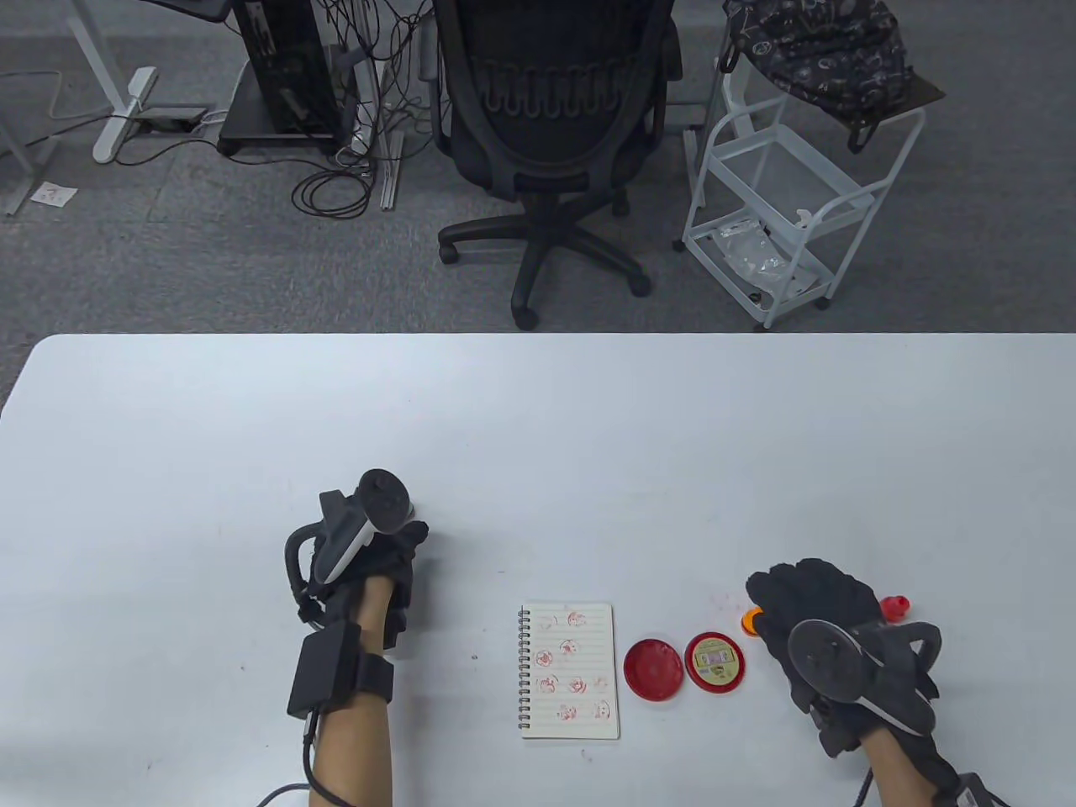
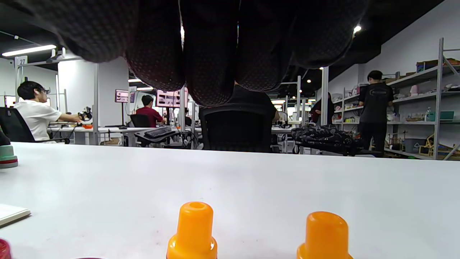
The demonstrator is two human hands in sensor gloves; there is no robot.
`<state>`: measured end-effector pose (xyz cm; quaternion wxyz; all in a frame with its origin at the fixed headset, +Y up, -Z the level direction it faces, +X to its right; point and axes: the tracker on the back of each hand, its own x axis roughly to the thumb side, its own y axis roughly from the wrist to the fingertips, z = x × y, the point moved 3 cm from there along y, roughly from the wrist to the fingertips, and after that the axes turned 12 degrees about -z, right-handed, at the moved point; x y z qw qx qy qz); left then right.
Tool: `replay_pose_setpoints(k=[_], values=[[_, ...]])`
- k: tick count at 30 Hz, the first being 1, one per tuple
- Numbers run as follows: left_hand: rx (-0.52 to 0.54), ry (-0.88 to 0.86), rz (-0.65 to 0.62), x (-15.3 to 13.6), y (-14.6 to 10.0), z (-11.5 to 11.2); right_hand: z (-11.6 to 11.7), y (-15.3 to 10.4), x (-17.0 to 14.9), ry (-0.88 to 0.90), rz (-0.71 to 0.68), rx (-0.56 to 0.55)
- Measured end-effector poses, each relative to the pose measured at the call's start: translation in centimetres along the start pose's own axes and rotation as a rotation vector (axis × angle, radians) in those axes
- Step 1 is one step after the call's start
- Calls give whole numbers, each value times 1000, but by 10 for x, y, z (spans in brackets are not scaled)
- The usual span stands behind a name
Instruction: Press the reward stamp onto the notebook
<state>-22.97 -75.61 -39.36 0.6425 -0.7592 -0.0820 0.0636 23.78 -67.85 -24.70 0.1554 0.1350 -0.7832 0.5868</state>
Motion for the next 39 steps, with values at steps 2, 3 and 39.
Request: replay_pose_setpoints(k=[2, 3, 39], values=[[13, -7, 11, 1, 8, -1, 1, 0, 1, -9, -2, 3], [5, 24, 14, 2, 13, 0, 2, 0, -1, -6, 6, 10], [325, -204, -617, 140, -152, 13, -11, 18, 62, 551, -71, -65]])
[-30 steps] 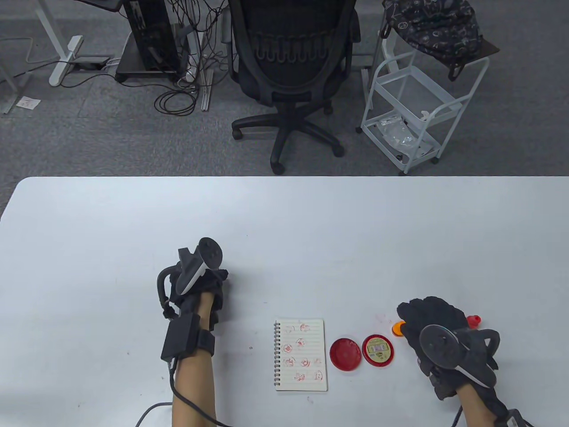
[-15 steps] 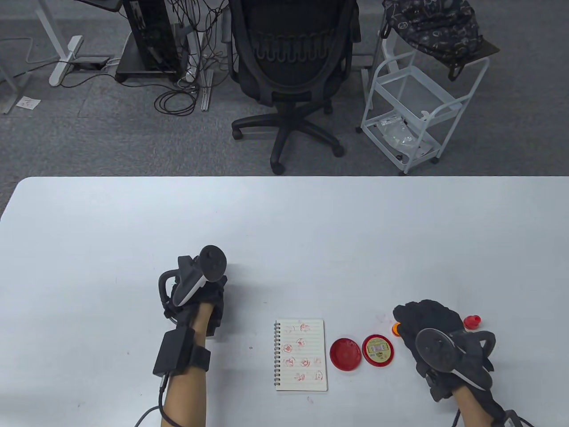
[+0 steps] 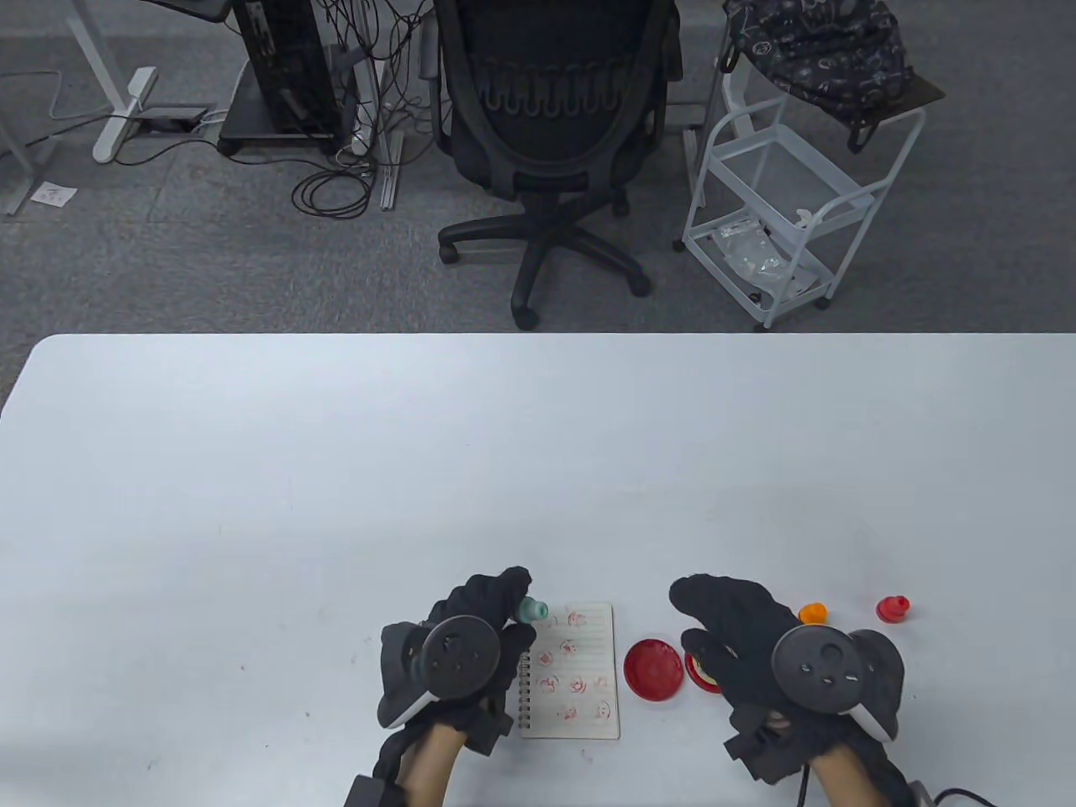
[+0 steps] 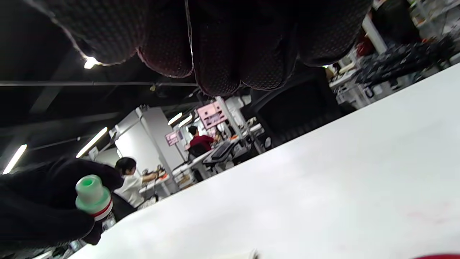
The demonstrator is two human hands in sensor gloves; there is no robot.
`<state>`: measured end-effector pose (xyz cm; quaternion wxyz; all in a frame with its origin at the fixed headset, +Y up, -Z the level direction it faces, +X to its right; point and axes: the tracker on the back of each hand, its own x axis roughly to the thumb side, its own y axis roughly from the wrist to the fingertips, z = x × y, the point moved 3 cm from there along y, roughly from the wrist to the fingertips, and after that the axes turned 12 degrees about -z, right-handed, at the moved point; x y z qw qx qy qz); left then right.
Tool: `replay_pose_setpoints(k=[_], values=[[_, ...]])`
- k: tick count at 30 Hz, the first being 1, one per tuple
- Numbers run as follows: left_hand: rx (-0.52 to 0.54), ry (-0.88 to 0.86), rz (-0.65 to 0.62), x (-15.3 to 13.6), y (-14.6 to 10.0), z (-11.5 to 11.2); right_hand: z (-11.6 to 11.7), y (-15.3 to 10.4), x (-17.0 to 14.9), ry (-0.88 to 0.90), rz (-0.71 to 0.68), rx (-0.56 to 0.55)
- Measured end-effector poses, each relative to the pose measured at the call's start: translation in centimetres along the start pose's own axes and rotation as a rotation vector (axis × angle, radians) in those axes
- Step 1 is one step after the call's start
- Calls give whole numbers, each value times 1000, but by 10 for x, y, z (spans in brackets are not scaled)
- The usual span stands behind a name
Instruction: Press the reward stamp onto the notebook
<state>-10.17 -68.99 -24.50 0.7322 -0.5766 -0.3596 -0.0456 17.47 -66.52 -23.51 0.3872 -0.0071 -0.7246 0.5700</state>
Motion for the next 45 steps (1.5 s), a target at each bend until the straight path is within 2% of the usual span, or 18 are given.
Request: replay_pose_setpoints(k=[3, 6, 7, 9, 11, 13, 16, 25, 28, 33, 39, 45], values=[[-3, -42, -31, 12, -1, -8, 19, 9, 14, 11, -22, 41], [-10, -132, -85, 27, 1, -22, 50, 11, 23, 78, -25, 38], [-33, -136, -124, 35, 2, -25, 60, 10, 27, 86, -29, 83], [-32, -83, -172, 43, 2, -25, 67, 6, 32, 102, -45, 70], [-43, -50, -212, 46, 0, -25, 66, 4, 33, 133, -22, 26], [-9, -61, -216, 46, -4, -24, 63, 4, 31, 162, -10, 0], [-13, -47, -181, 43, -7, -24, 63, 3, 28, 203, 3, -23], [-73, -43, -258, 43, -7, -25, 63, 0, 23, 230, 9, -1], [-94, -17, -245, 34, -8, -26, 58, -1, 12, 290, 68, -31], [-104, -24, -167, 12, -9, -22, 55, -6, 2, 309, 87, -42], [-396, 107, 15, -33, -22, -34, 56, -7, 9, 265, 42, -26], [-549, 173, 8, -40, -24, -49, 60, -7, 15, 218, 7, 6]])
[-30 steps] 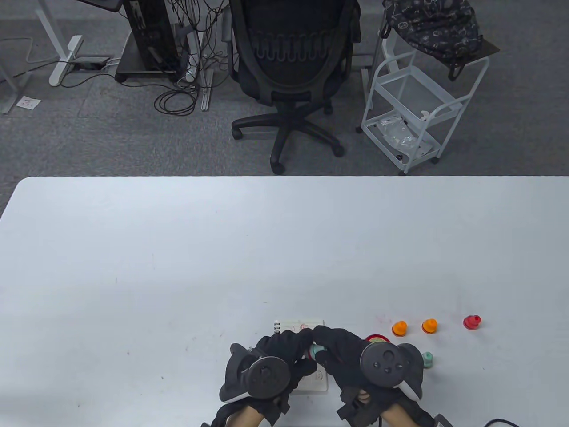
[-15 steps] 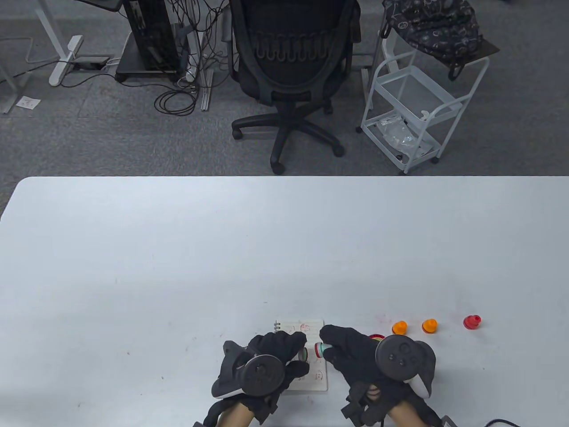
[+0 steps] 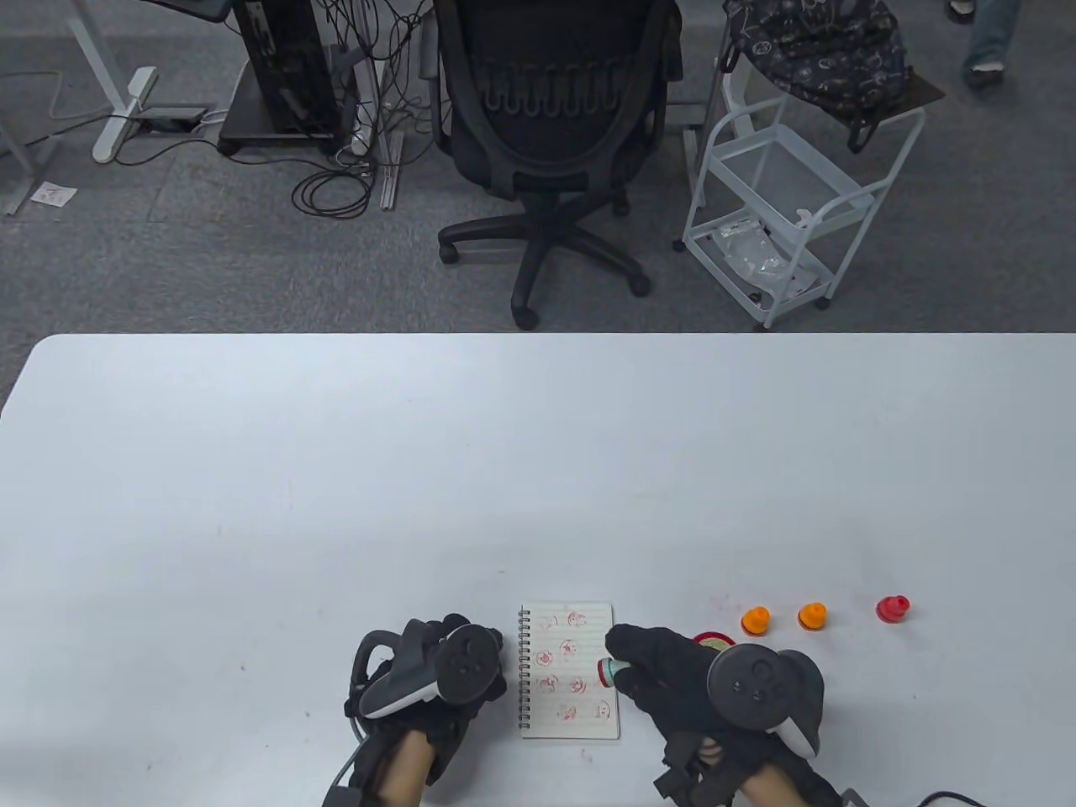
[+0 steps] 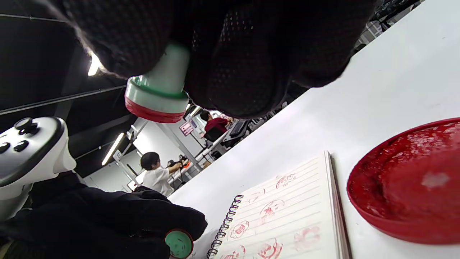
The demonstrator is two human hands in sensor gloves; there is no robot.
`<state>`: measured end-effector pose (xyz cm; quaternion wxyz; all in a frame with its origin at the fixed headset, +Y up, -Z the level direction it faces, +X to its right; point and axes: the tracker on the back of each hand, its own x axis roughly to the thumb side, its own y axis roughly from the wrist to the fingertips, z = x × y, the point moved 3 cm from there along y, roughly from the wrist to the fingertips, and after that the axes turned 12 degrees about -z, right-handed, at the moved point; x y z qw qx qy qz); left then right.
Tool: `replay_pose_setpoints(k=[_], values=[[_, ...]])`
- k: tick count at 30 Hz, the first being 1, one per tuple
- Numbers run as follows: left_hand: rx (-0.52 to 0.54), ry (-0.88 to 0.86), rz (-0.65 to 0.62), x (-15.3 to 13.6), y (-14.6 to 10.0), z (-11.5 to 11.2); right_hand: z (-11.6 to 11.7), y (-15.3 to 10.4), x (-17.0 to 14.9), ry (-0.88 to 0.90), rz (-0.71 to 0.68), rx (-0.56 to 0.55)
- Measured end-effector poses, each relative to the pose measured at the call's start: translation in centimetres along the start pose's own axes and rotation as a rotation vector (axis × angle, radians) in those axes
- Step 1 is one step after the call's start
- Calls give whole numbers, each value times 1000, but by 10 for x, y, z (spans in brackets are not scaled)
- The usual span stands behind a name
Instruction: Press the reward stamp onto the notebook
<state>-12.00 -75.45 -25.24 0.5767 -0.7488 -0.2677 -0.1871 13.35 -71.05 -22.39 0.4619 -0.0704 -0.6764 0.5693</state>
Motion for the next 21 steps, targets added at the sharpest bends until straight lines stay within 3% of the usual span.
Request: replay_pose_setpoints(k=[10, 21], values=[[-53, 22, 28, -5, 2, -8, 1, 0, 0, -9, -5, 13], [7, 39, 42, -8, -4, -1, -5, 0, 1, -75, -17, -2]])
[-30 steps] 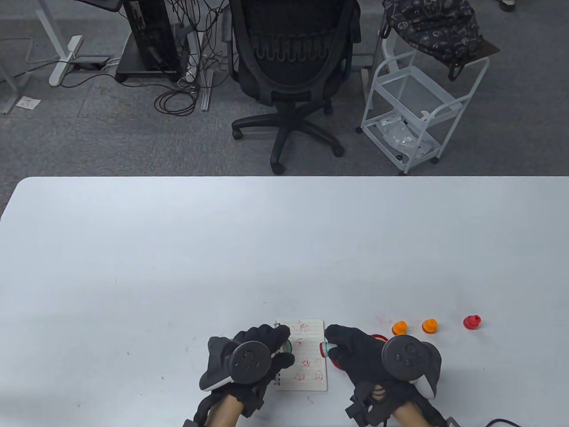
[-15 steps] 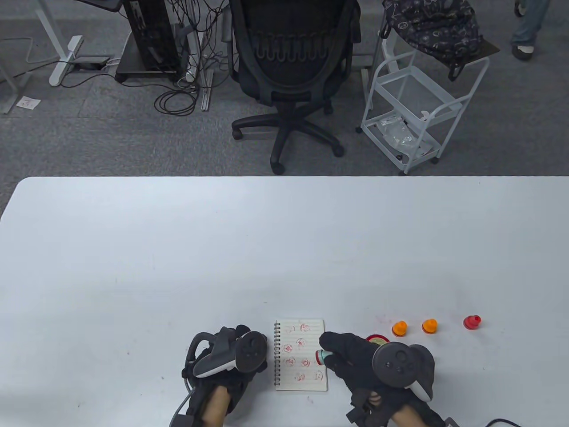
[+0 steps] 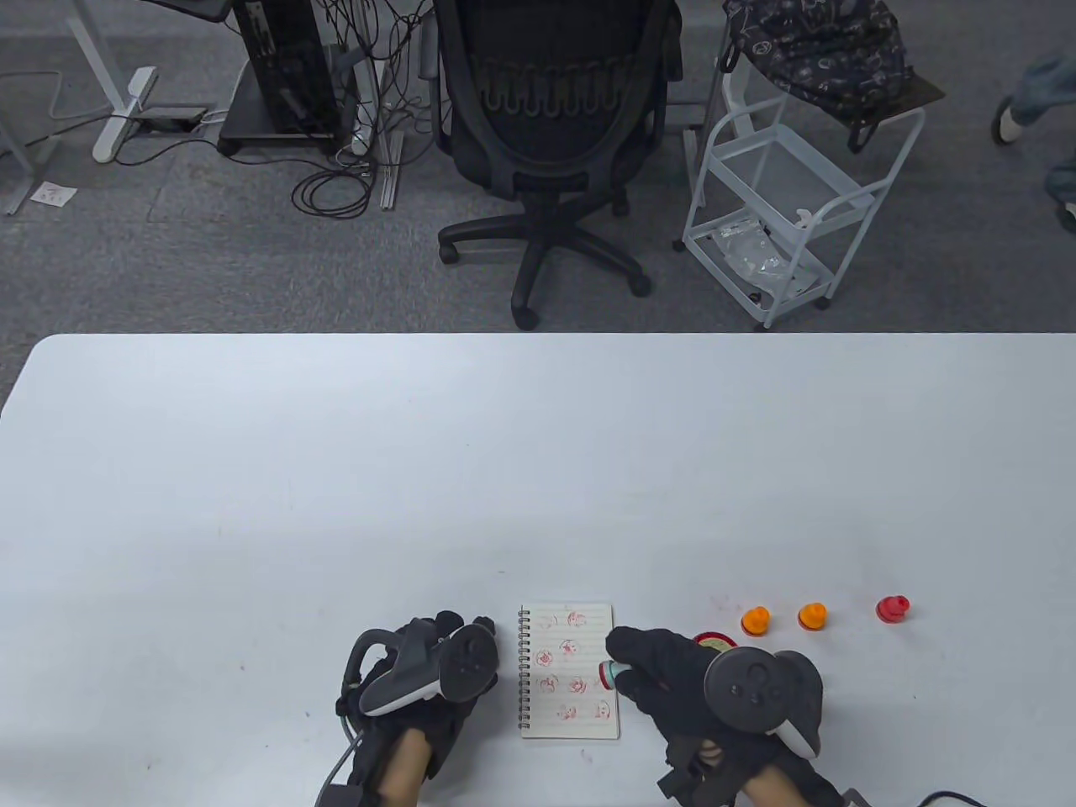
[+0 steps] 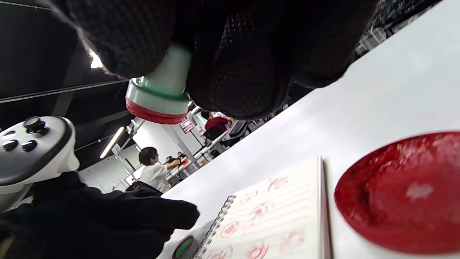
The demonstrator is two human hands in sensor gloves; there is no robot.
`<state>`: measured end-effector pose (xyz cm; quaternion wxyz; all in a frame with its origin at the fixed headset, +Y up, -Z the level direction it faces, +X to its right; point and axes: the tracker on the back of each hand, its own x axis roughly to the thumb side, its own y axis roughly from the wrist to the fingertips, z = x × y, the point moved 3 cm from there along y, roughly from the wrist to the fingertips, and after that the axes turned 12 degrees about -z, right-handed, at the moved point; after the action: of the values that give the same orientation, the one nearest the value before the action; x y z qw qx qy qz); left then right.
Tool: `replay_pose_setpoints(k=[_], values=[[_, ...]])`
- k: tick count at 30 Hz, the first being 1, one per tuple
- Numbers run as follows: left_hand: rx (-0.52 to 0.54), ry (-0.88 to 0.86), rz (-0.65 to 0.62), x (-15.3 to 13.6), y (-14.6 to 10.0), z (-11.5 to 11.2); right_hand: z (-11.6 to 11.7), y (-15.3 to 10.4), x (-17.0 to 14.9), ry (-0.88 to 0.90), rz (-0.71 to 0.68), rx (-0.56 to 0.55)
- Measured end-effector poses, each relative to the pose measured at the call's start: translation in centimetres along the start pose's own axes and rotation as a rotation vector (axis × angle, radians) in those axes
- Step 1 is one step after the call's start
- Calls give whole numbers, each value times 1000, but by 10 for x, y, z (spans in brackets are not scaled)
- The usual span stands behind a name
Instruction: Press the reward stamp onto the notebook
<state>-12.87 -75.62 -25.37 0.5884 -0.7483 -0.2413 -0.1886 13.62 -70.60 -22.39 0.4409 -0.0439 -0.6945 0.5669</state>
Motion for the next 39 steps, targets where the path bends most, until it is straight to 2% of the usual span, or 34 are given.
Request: replay_pose_setpoints(k=[7, 12, 22, 25, 39], values=[[129, 35, -59, 3, -7, 17, -15, 2, 2, -353, -62, -14], [217, 67, -85, 7, -9, 25, -11, 5, -6, -480, -42, 48], [220, 86, -87, 10, -9, 26, 35, 8, -3, -745, -114, 355], [219, 81, -88, 9, -9, 27, 51, 8, -6, -788, -124, 456], [222, 74, -93, 10, -10, 26, 58, 16, 1, -860, -116, 502]])
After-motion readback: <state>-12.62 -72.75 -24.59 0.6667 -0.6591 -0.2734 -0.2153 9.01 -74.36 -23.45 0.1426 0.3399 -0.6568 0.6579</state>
